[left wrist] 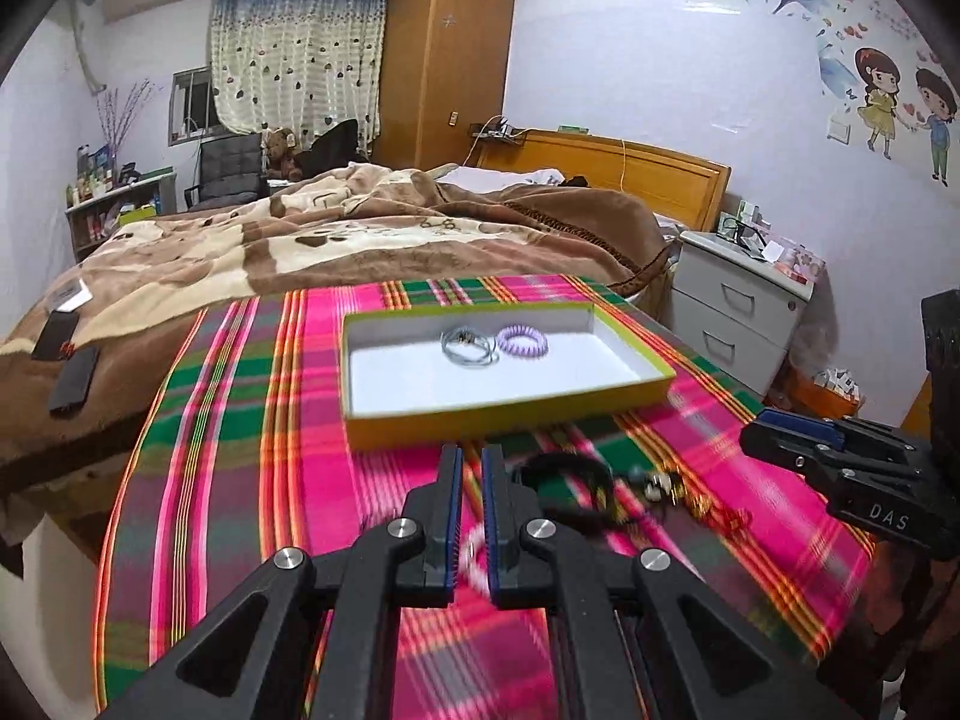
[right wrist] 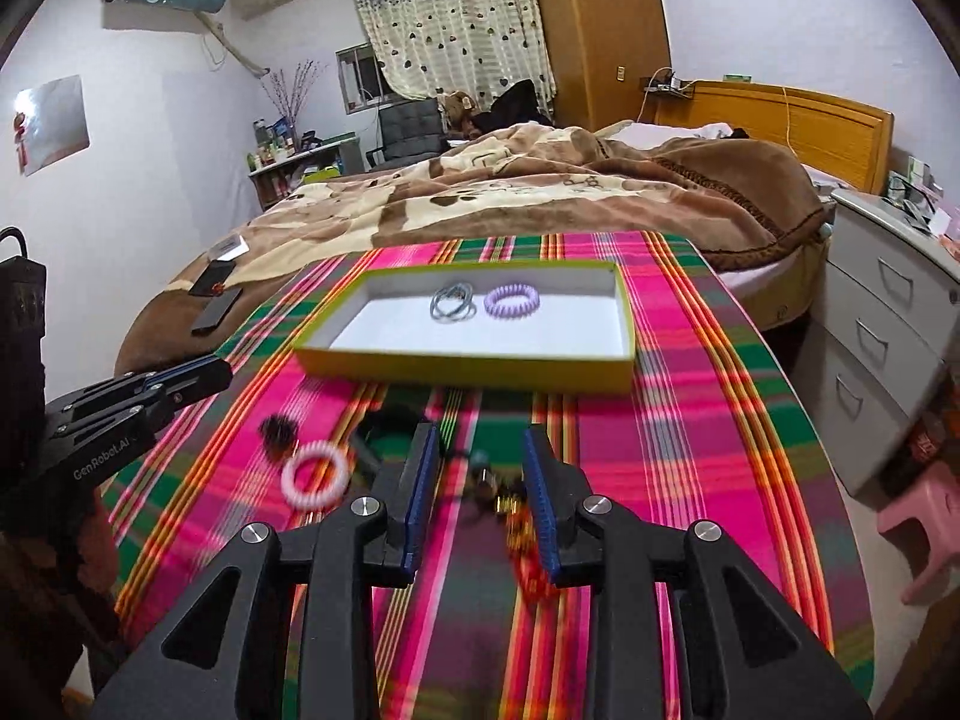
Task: Organize jewelry
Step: 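Withdraw both open tools from the box back toward the jewelry, then grasp the dark beaded bracelet with the left tool while the right tool grasps the red charm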
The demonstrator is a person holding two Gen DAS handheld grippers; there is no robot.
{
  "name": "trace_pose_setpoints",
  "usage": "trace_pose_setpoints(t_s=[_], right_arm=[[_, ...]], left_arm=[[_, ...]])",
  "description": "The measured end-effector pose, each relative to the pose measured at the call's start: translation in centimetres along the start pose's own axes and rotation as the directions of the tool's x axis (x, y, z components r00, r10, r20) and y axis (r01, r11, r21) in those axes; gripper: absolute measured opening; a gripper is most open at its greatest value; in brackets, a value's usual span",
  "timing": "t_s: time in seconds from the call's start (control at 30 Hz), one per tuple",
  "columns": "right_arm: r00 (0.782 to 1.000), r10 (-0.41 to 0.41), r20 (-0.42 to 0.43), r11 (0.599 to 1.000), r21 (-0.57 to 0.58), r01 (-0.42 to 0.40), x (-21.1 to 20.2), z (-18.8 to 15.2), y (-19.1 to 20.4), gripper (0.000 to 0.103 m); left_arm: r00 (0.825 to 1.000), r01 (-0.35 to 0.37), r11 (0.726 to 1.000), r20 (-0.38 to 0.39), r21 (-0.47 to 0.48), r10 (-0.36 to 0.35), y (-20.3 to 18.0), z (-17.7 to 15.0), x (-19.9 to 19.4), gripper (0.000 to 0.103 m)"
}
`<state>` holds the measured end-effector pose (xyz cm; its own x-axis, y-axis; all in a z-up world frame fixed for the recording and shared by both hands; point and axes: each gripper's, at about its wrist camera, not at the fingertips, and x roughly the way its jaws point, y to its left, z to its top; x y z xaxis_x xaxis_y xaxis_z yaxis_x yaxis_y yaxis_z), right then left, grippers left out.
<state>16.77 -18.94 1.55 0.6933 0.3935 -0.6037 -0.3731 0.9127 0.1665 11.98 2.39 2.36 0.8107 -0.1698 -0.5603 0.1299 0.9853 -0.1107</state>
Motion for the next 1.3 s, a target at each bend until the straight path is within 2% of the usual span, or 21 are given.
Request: trace_pose_setpoints(t_s=[0.3,0.57,0.63,0.7,0.97,1.1,1.3], right_arm=[[1.0,-0.023,-0.008,1.0,-0.014,0.023,-2.6,-3.7,0.8,0.03],[0.999,-0.028,-0.02,1.0,-0.011,0.028,-2.8,-4.7,0.8,0.034],[0.999,-0.029,-0.022,1.0,-0.011,0.029,-2.7,-4.7,0.8,0.034],[0.999,-0.032,-0.029,0.999,-0.012,0.032,-2.5,-4.8,0.7,0.035],[0.995,-0.056,-0.082,0.998,-0.016,0.055,0.2,-4.6,-0.5,0.035],[0.992,-0.064,-0.107,0.998,-0.016,0.062,1.5,-4.1,-1.2,0.035],[0.985,-0.06,-0.162,0.998,-0.046,0.053,3.5,-3.6,-1.5,0.035]], left_arm=[[1.0,-0.026,1.0,-0.016,0.013,0.026,0.0,-3.4,-2.9,0.005],[0.999,-0.02,1.0,-0.025,0.02,0.021,-0.4,-3.9,-3.3,0.006],[0.999,-0.02,1.0,-0.031,0.019,0.021,-0.4,-4.0,-3.0,0.011],[0.999,-0.023,1.0,-0.041,0.012,0.023,-0.2,-3.9,-2.5,0.02],[0.994,-0.051,0.999,-0.096,-0.002,0.051,1.1,-3.5,0.4,0.022],[0.989,-0.05,0.999,-0.14,-0.009,0.048,1.6,-3.2,2.2,0.03],[0.979,-0.063,0.997,-0.197,-0.05,0.052,2.5,-2.6,4.3,0.031]])
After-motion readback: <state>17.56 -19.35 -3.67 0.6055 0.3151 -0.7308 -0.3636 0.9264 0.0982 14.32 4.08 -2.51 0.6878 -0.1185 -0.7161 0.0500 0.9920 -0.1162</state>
